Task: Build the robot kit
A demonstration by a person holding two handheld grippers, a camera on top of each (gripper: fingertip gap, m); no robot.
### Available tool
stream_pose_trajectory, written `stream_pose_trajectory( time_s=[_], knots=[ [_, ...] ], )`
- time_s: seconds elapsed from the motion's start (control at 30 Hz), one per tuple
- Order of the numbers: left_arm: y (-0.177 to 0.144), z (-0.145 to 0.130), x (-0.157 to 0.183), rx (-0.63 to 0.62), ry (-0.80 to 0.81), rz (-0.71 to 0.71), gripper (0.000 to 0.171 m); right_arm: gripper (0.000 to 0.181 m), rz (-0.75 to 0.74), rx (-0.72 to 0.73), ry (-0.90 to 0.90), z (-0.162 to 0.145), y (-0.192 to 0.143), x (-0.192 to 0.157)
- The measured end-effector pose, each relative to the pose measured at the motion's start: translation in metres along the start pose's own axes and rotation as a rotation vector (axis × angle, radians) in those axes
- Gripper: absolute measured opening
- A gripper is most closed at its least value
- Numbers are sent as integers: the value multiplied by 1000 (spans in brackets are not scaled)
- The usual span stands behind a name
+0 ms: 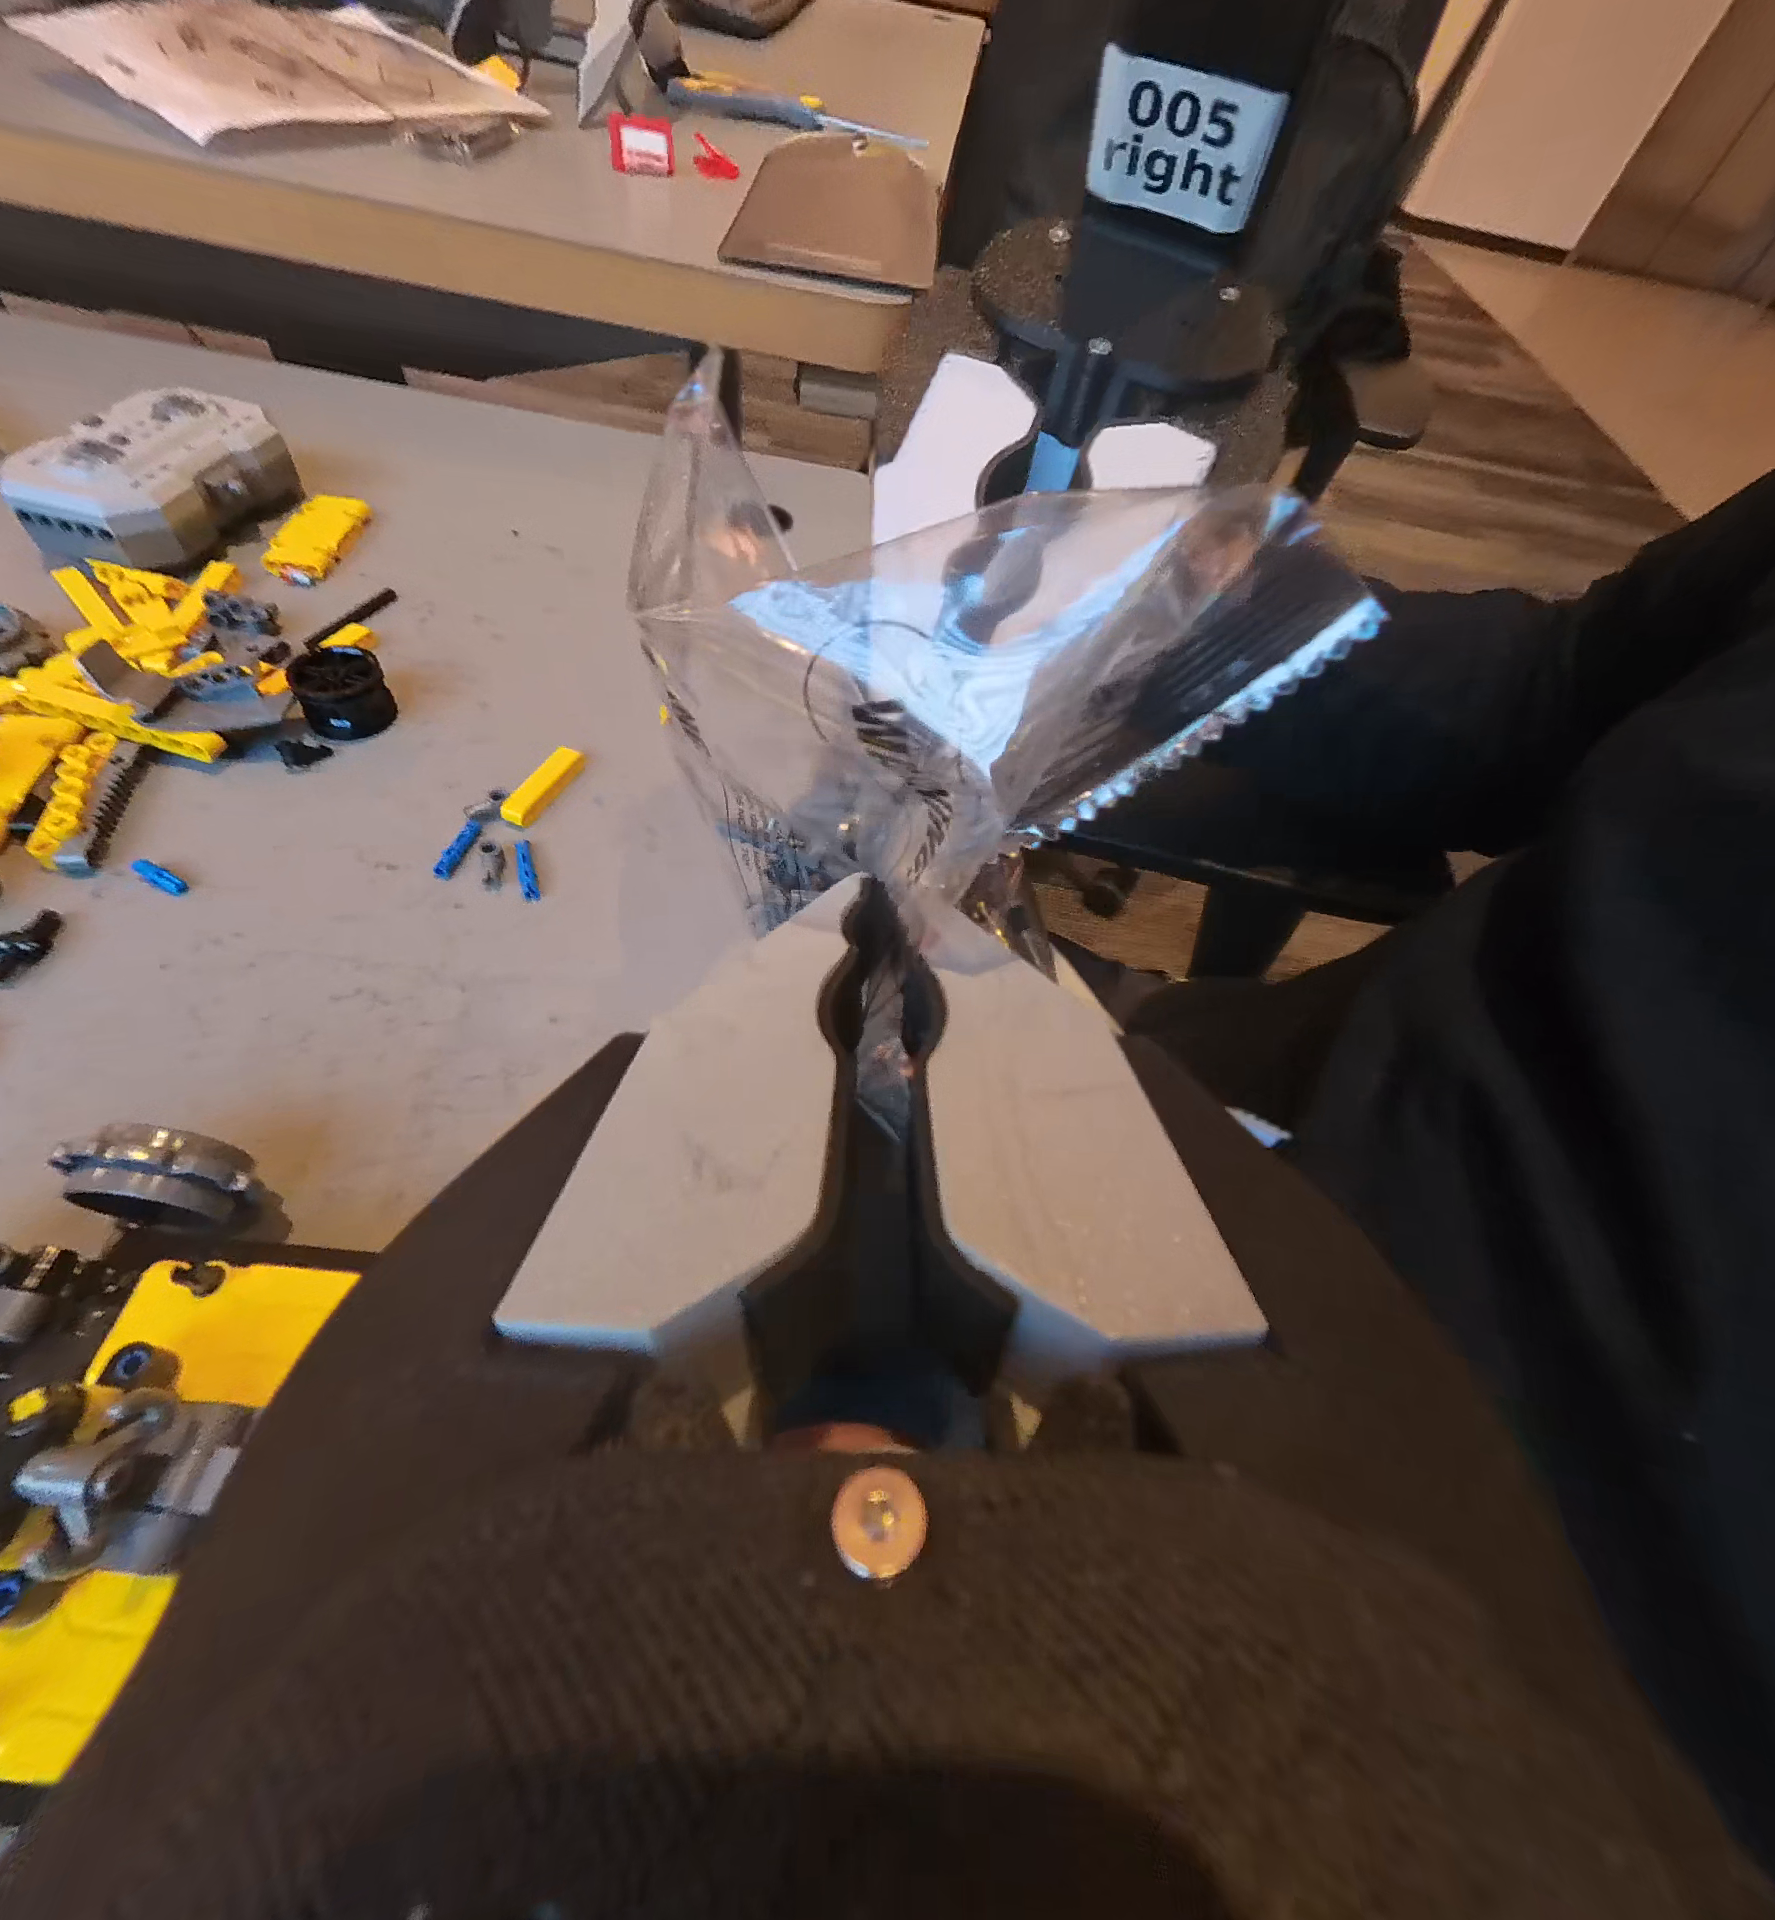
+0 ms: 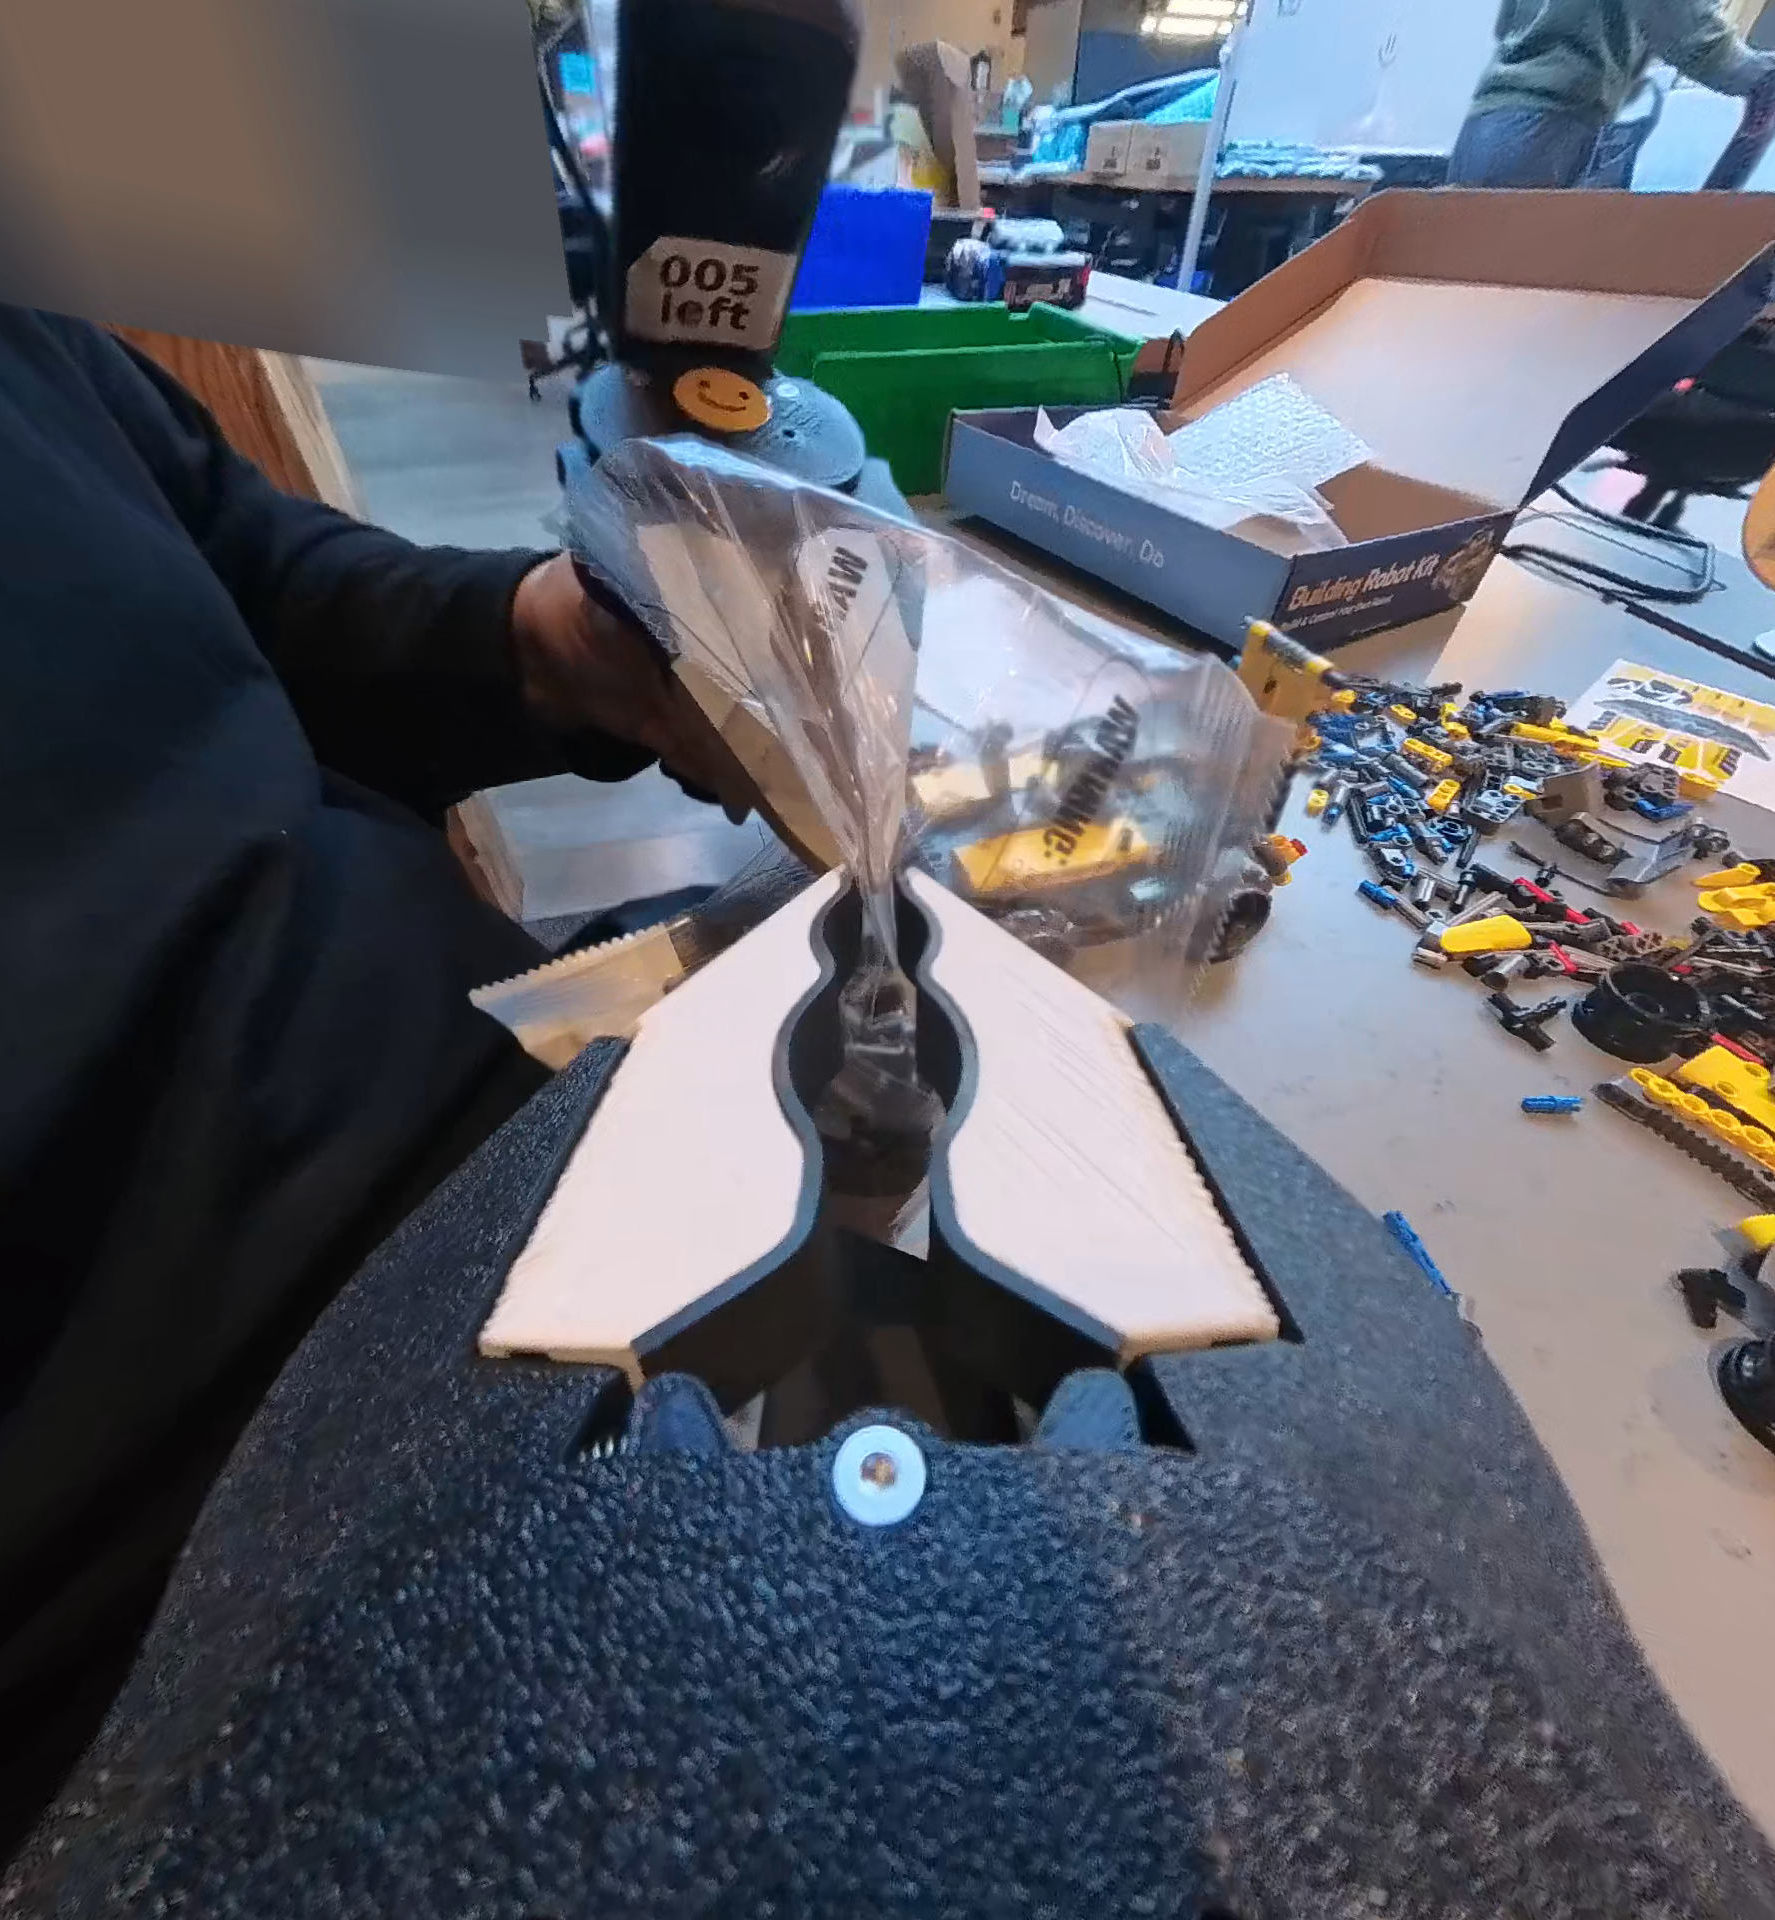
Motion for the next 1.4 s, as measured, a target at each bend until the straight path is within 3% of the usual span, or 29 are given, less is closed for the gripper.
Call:
stream_pose_trajectory(
  time_s=[0.13, 0.27, 0.4, 0.53, 0.7, 0.8, 0.9, 0.97, 1.03, 1.13, 1.27, 1.4],
  knots=[
    [-8, 6, -7, 71, -38, 17, 0, 7, 22, 98, 72, 12, -13, 6],
    [-24, 13, -20, 258, -271, -85, 0, 15, 64, 198, 177, 22, -22, 14],
    [-37, 20, -23, 390, -415, -227, 0, 28, 110, 196, 237, 19, -22, 15],
    [-45, 28, -19, 498, -475, -358, 0, 55, 155, 133, 282, 9, -11, 11],
    [-40, 25, -16, 470, -447, -365, 0, 75, 308, 110, 405, 5, -4, 0],
    [-39, 24, -16, 469, -451, -368, 0, 75, 323, 102, 424, 1, -1, 0],
    [-40, 22, -18, 469, -465, -364, 0, 76, 296, 83, 406, -1, 2, 2],
    [-38, 18, -22, 430, -467, -319, 0, 76, 197, 76, 345, -2, 1, 10],
    [-36, 13, -28, 376, -483, -268, 0, 69, 76, 94, 254, 2, -5, 20],
    [-31, 3, -32, 284, -539, -205, 0, 60, 38, 98, 161, 12, -14, 13],
    [-20, 3, -25, 250, -580, -226, 0, 47, -105, 8, 65, 9, -4, 16],
    [-14, 2, -25, 229, -611, -212, 0, 29, -111, -54, 36, 2, 2, 14]
  ],
)
Point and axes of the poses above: each gripper's, where its closed fingertips meet, y out along the fingers, z out of its top, x = y × z across the jaws, the point moved 3 cm from there along -y, back along the fingers, and after that the axes turned 15 degrees about y, right-handed, at the moved point
